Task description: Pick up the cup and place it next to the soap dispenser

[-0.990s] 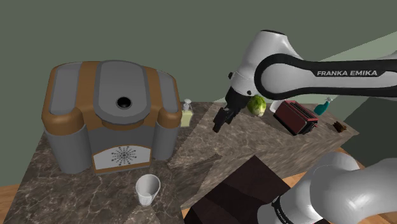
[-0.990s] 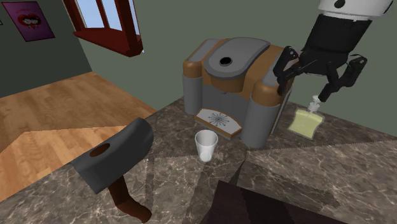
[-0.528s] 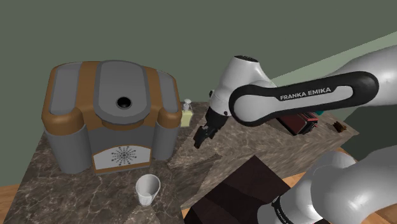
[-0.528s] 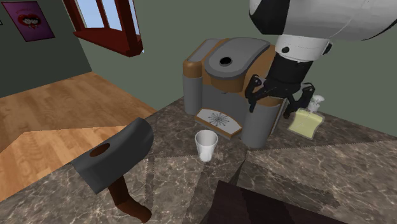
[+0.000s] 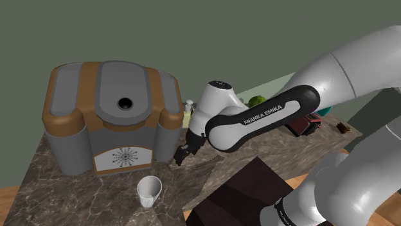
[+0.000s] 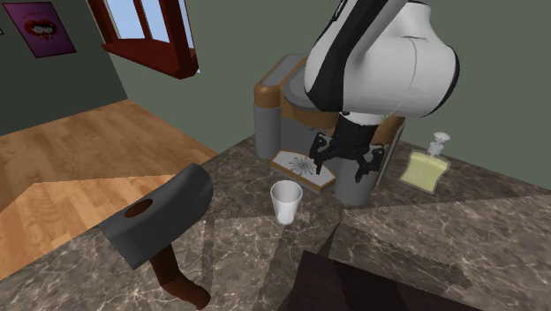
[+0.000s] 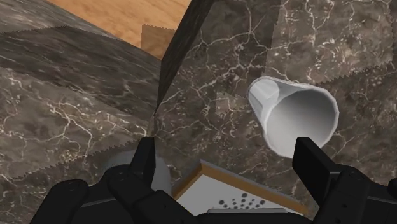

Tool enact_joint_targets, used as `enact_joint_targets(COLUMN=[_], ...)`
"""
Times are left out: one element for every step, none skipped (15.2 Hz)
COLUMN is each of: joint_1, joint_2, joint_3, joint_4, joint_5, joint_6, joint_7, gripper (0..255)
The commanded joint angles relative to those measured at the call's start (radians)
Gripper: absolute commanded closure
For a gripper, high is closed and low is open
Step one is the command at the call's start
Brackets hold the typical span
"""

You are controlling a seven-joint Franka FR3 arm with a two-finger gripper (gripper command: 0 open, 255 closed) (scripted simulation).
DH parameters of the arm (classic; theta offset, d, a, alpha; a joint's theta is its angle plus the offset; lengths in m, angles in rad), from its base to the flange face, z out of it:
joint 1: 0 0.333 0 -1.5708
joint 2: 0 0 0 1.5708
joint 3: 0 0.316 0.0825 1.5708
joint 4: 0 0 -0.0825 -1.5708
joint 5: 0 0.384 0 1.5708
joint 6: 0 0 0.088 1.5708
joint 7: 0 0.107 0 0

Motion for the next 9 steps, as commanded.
enact_joint_targets(joint_1=[0.009, 0.015, 0.023, 0.033, 0.047, 0.064, 0.083, 0.104, 0.125], joint_2=[0.086, 0.13, 0.174, 0.218, 0.261, 0.304, 0.346, 0.387, 0.428], joint_3=[0.017, 0.02, 0.02, 0.017, 0.011, 0.0, -0.012, -0.026, -0.039], joint_4=[0.024, 0.038, 0.055, 0.072, 0.092, 0.112, 0.134, 0.157, 0.182], joint_5=[-0.029, -0.05, -0.074, -0.099, -0.125, -0.15, -0.172, -0.192, -0.209], joint_6=[0.066, 0.096, 0.124, 0.15, 0.174, 0.197, 0.218, 0.237, 0.254], joint_7=[0.045, 0.069, 0.095, 0.122, 0.149, 0.174, 0.198, 0.22, 0.241], gripper=[0, 0, 0, 0, 0, 0, 0, 0, 0])
